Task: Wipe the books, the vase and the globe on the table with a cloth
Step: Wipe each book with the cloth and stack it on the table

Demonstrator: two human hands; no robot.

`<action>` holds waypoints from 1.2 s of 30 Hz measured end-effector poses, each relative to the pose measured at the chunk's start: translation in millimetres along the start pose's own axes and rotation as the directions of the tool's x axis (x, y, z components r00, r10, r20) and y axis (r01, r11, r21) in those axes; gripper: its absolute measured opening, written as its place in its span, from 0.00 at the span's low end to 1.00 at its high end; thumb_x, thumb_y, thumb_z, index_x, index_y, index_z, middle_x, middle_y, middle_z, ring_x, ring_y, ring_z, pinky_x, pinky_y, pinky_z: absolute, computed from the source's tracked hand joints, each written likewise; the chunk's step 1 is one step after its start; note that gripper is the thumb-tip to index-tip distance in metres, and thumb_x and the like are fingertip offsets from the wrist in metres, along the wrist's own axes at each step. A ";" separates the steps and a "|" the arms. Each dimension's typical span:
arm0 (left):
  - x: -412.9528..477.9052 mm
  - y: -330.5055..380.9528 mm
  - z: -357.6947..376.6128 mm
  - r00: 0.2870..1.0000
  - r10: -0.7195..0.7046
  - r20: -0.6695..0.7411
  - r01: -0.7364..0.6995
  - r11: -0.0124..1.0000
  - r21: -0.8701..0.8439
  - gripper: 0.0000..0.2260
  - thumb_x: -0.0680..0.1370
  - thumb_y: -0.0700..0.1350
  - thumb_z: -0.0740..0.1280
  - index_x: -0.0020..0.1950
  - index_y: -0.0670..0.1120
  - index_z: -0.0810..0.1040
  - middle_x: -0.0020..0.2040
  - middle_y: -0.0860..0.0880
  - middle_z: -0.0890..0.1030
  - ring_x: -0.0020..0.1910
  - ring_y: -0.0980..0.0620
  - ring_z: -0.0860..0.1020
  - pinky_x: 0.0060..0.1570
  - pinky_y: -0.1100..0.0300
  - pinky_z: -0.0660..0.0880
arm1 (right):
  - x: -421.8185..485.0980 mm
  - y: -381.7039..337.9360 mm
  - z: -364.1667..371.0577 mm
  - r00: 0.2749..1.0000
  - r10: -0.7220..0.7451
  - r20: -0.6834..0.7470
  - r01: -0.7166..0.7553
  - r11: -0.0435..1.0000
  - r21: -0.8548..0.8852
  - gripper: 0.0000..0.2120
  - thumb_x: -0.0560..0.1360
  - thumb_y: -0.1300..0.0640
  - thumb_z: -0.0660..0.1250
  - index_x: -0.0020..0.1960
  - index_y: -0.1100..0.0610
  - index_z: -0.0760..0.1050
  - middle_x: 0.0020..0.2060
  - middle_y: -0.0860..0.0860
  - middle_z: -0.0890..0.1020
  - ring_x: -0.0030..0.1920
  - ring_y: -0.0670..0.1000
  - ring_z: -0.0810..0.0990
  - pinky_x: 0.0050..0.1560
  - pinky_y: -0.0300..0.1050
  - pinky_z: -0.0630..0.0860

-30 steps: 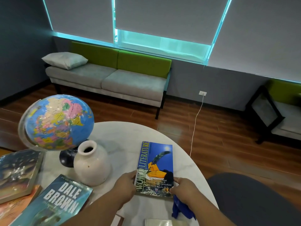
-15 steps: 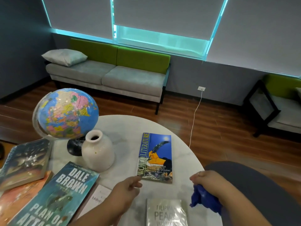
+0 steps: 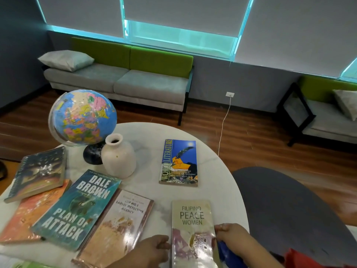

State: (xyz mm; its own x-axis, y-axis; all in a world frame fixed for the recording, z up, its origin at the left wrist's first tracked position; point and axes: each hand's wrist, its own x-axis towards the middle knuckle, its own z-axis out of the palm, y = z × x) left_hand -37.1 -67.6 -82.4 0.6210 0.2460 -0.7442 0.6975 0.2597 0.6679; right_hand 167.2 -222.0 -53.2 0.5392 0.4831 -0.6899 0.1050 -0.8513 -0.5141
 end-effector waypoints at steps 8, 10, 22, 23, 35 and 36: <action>-31.0 -7.7 -3.4 0.958 0.192 -0.215 -0.118 0.941 0.317 0.14 0.78 0.38 0.61 0.40 0.57 0.71 0.55 0.49 0.80 0.52 0.49 0.79 0.51 0.58 0.76 | -21.9 2.7 33.4 0.998 -0.040 0.058 0.034 0.994 0.106 0.10 0.76 0.59 0.64 0.48 0.48 0.83 0.43 0.43 0.84 0.46 0.42 0.80 0.39 0.27 0.73; -34.3 -16.7 -6.4 0.933 0.265 -0.242 -0.137 0.887 0.441 0.13 0.78 0.39 0.61 0.52 0.59 0.73 0.60 0.51 0.77 0.54 0.53 0.77 0.53 0.64 0.73 | -23.4 0.3 29.5 0.999 -0.030 0.034 0.025 0.993 0.117 0.07 0.76 0.57 0.65 0.46 0.52 0.83 0.43 0.49 0.85 0.45 0.47 0.81 0.48 0.37 0.78; -34.3 -37.0 -11.2 0.910 0.412 -0.050 -0.209 0.558 0.803 0.36 0.74 0.51 0.69 0.78 0.52 0.55 0.77 0.57 0.57 0.73 0.57 0.60 0.69 0.65 0.57 | -9.7 16.3 63.2 0.870 -0.460 -0.178 0.404 0.871 -0.278 0.19 0.75 0.58 0.68 0.65 0.52 0.73 0.59 0.43 0.70 0.52 0.38 0.72 0.58 0.23 0.64; -33.2 -37.7 -10.5 0.913 0.404 -0.045 -0.199 0.541 0.817 0.37 0.74 0.51 0.69 0.79 0.51 0.55 0.77 0.56 0.57 0.74 0.56 0.59 0.70 0.65 0.56 | -9.8 19.1 68.7 0.869 -0.462 -0.180 0.402 0.869 -0.290 0.19 0.77 0.57 0.67 0.67 0.51 0.71 0.59 0.42 0.69 0.51 0.37 0.71 0.54 0.19 0.62; -28.7 -33.0 -2.9 0.918 0.394 -0.038 -0.141 0.415 0.899 0.35 0.77 0.48 0.68 0.79 0.49 0.53 0.75 0.53 0.60 0.72 0.52 0.61 0.70 0.61 0.61 | 7.0 15.9 62.7 0.781 -0.617 -0.097 0.420 0.633 -0.651 0.17 0.78 0.55 0.60 0.67 0.48 0.74 0.61 0.45 0.70 0.53 0.46 0.73 0.51 0.29 0.71; -29.0 -32.7 -2.9 0.919 0.394 -0.038 -0.142 0.417 0.898 0.35 0.77 0.48 0.68 0.79 0.49 0.53 0.75 0.53 0.60 0.72 0.52 0.61 0.70 0.61 0.61 | 7.9 15.5 59.9 0.811 -0.578 -0.091 0.409 0.671 -0.618 0.16 0.80 0.53 0.59 0.66 0.48 0.73 0.60 0.45 0.70 0.50 0.42 0.72 0.48 0.26 0.70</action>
State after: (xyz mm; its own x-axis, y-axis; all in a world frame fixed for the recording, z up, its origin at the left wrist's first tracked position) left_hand -79.0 -80.6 -82.7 0.8315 0.3633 -0.4203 0.5237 -0.7650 0.3748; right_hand 123.0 -219.1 -97.1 0.4526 0.8652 -0.2158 0.8075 -0.5003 -0.3124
